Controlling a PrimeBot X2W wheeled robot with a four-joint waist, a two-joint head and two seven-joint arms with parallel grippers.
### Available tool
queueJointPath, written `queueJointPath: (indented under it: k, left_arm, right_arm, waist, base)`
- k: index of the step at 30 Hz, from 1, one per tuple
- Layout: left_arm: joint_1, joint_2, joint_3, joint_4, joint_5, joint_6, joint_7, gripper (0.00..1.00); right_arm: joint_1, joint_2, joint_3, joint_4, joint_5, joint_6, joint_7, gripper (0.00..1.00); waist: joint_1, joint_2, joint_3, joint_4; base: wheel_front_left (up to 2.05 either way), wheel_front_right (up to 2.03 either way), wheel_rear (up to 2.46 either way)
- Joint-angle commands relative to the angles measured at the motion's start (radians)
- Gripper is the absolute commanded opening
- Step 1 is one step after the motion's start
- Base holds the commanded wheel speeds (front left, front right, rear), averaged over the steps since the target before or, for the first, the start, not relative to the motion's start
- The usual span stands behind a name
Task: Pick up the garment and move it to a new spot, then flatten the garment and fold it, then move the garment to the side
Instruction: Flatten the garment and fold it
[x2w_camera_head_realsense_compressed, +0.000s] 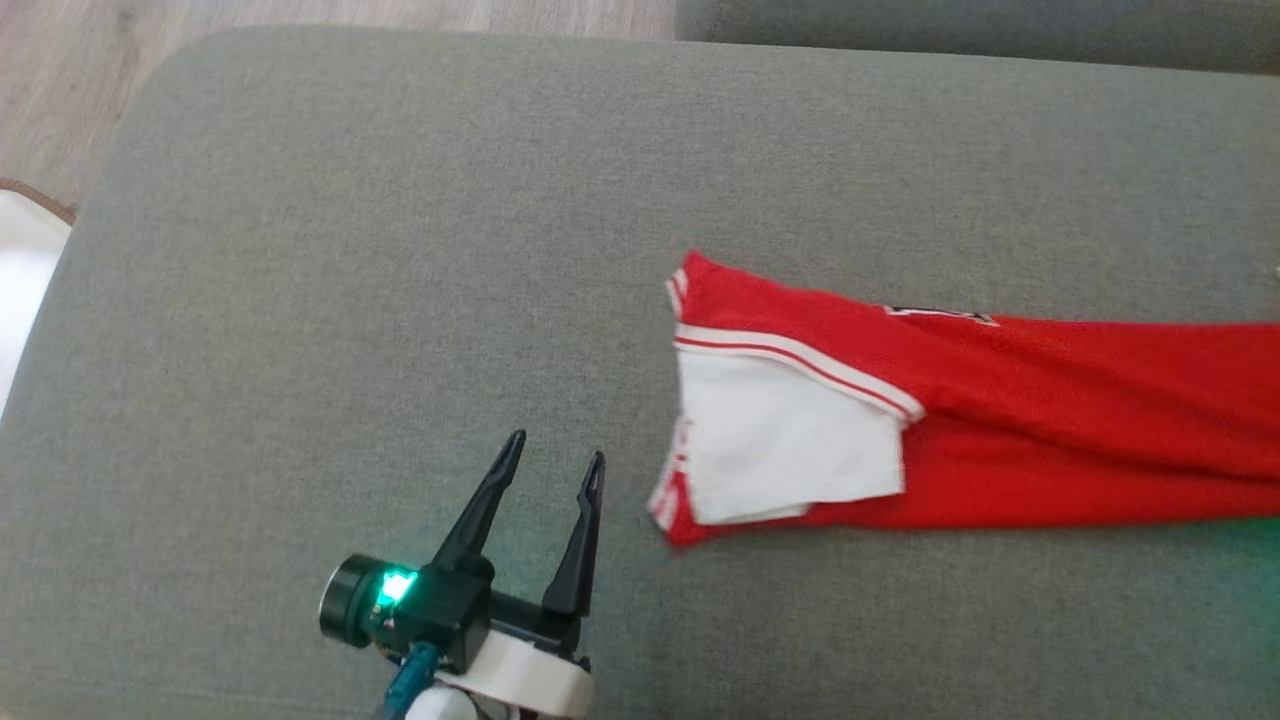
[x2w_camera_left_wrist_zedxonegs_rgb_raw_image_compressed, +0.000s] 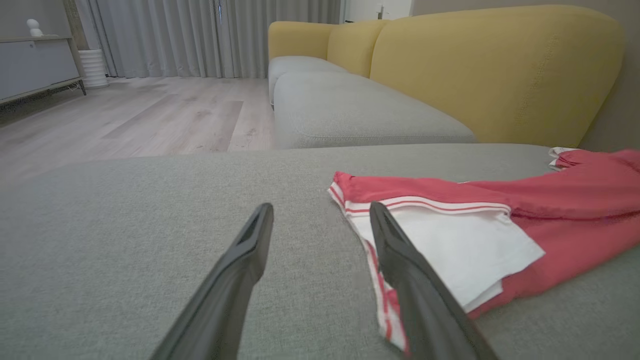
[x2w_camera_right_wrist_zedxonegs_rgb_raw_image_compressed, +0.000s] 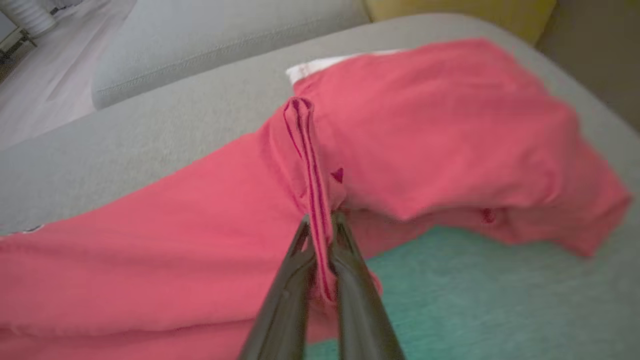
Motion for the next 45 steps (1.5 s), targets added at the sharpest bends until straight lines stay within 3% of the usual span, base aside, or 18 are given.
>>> queueJointPath:
  k: [1,7,12,16,25,32,33,34,35,39,45]
  left_arm:
    - [-0.009,-0.004,0.042,-0.025,0.009,-0.003,-0.011,1.00]
    - [0.003,-0.018,0.067,-0.016,0.034,-0.014,-0.011,1.00]
    - [0.014,-0.034,0.082,-0.003,0.050,-0.026,-0.011,1.00]
    - [0.019,-0.041,0.093,0.009,0.063,-0.038,-0.011,1.00]
    - [0.025,-0.061,0.104,0.036,0.079,-0.073,-0.011,1.00]
    - [0.032,-0.074,0.113,0.055,0.087,-0.094,-0.011,1.00]
    - [0.033,-0.076,0.116,0.055,0.088,-0.096,-0.011,1.00]
    - [0.035,-0.078,0.118,0.055,0.090,-0.098,-0.011,1.00]
    - [0.037,-0.079,0.120,0.057,0.092,-0.100,-0.011,1.00]
    - [0.046,-0.084,0.132,0.058,0.097,-0.105,-0.011,1.00]
    - [0.056,-0.088,0.161,0.048,0.104,-0.101,-0.011,1.00]
  right_arm:
    - [0.008,-0.052,-0.003,-0.048,-0.003,-0.001,-0.001,0.00]
    - [-0.001,-0.026,-0.009,-0.251,0.081,-0.001,0.053,0.00]
    - [0.009,0.077,0.075,-0.453,0.103,-0.001,0.096,0.00]
    - [0.008,0.159,0.185,-0.544,0.089,-0.001,0.119,0.00]
    - [-0.069,0.320,0.409,-0.459,0.068,-0.001,0.087,0.00]
    - [-0.096,0.363,0.543,-0.340,0.055,-0.001,0.034,0.00]
    - [-0.098,0.366,0.557,-0.325,0.057,-0.001,0.025,0.18]
    - [-0.098,0.370,0.566,-0.308,0.063,-0.001,0.016,0.86]
    - [-0.098,0.373,0.581,-0.297,0.066,-0.001,0.007,1.00]
    - [-0.099,0.378,0.610,-0.294,0.086,-0.001,-0.068,1.00]
    - [-0.096,0.350,0.558,-0.327,0.041,-0.001,-0.199,1.00]
  waist:
    - [0.0000,0.0000,-0.003,-0.002]
    - [0.0000,0.0000,-0.009,0.004]
    - [0.0000,0.0000,-0.019,0.030]
    - [0.0000,0.0000,-0.029,0.054]
    - [0.0000,0.0000,-0.046,0.099]
    - [0.0000,0.0000,-0.055,0.123]
    - [0.0000,0.0000,-0.056,0.124]
    - [0.0000,0.0000,-0.058,0.126]
    - [0.0000,0.0000,-0.061,0.126]
    - [0.0000,0.0000,-0.066,0.118]
    - [0.0000,0.0000,-0.087,0.081]
  base:
    - [0.00,0.00,0.00]
    - [0.00,0.00,0.00]
    - [0.00,0.00,0.00]
    - [0.00,0.00,0.00]
    - [0.00,0.00,0.00]
    - [0.00,0.00,0.00]
    - [0.00,0.00,0.00]
    - [0.00,0.00,0.00]
    - [0.00,0.00,0.00]
    - [0.00,0.00,0.00]
    - [0.00,0.00,0.00]
